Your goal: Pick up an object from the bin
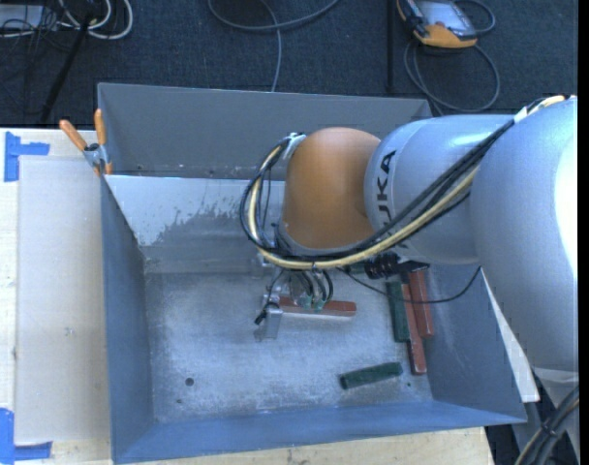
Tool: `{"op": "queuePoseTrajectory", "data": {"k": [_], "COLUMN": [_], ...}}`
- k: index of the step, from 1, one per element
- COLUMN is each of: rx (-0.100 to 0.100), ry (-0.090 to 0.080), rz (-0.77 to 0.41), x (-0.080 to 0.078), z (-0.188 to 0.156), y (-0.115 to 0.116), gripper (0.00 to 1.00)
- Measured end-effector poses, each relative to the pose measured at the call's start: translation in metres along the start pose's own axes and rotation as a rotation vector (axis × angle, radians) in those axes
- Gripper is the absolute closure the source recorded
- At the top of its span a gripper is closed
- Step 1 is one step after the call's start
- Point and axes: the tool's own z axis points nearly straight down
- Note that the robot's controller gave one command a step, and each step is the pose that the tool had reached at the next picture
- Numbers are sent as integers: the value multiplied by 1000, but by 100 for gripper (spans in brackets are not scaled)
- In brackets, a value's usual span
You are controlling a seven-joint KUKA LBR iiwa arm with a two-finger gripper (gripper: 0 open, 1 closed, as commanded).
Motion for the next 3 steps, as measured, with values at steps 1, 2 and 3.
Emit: {"op": "queuePoseTrajectory", "data": {"k": [1,2,3], "rx": [-2,-6,-6], "ry": [-4,-5,-15], "rz": [-159,-158,-223], "x": [-28,-27,-16], "z": [35,34,-142], "y": [-67,-64,-34], "gripper": [0,100,100]}}
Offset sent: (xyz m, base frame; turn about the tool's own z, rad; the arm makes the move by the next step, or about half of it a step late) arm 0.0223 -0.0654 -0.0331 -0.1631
